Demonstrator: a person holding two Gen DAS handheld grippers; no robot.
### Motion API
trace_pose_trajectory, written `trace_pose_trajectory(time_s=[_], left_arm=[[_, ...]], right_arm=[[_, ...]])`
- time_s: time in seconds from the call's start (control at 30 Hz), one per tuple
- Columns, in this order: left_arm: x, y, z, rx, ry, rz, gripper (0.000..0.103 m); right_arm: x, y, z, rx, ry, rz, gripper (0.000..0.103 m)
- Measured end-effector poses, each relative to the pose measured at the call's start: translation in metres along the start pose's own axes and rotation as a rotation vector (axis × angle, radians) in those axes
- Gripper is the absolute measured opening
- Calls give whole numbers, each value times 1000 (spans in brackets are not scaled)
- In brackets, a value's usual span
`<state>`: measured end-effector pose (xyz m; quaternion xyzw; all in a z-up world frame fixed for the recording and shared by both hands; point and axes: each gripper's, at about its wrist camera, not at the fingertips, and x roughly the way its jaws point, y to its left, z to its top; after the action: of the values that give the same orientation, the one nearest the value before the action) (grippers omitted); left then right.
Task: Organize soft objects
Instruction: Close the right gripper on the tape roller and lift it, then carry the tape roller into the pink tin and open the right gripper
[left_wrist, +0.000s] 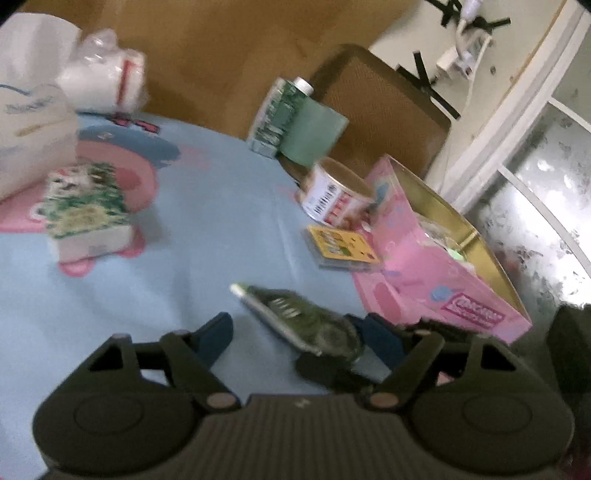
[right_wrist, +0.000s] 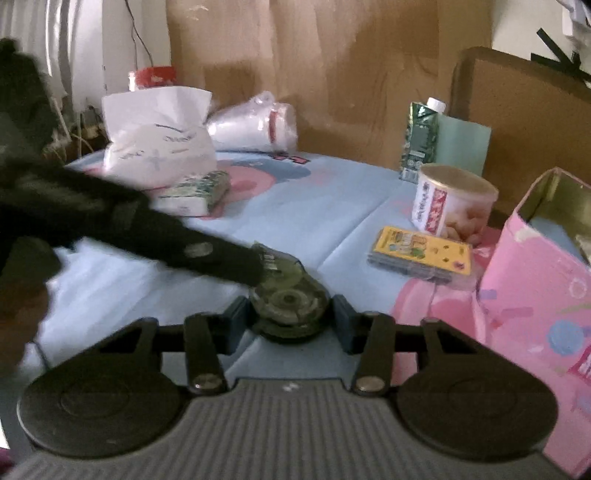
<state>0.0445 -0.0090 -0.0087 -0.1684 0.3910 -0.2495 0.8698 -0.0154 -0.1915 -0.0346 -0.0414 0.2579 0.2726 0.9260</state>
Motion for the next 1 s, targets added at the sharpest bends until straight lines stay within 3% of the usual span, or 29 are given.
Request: trace_pose_trajectory(time_s=[0.1, 0.13, 0.2, 0.33, 0.53, 0.7, 0.83, 0.93, 1.0], left_arm=[[6, -8, -2, 5, 5, 8, 64], [8, -11, -3, 17, 7, 20, 53], [11, -17, -3, 21, 21, -3, 47], [15, -43, 10, 74, 10, -55, 47], [38, -117, 39, 221, -24, -153, 47], [79, -184, 50, 327, -17, -222, 53], [101, -210, 45, 380, -34, -167, 56], [100, -202, 35, 381, -33, -150, 64], [97, -190, 29, 392, -45, -101, 64]], right_arm=[[-8, 10, -7, -17, -27, -45, 51], [-10, 10, -8, -8, -38, -63, 51], [-19, 6, -8, 28, -73, -92, 51], [-38, -4, -7, 58, -156, -159, 51], [-83, -32, -3, 49, -314, -375, 51], [-106, -78, -6, 86, -367, -549, 51], [-92, -125, -16, 103, -324, -780, 52], [-102, -141, -27, 189, -341, -764, 53], [-105, -143, -32, 228, -348, -746, 53]])
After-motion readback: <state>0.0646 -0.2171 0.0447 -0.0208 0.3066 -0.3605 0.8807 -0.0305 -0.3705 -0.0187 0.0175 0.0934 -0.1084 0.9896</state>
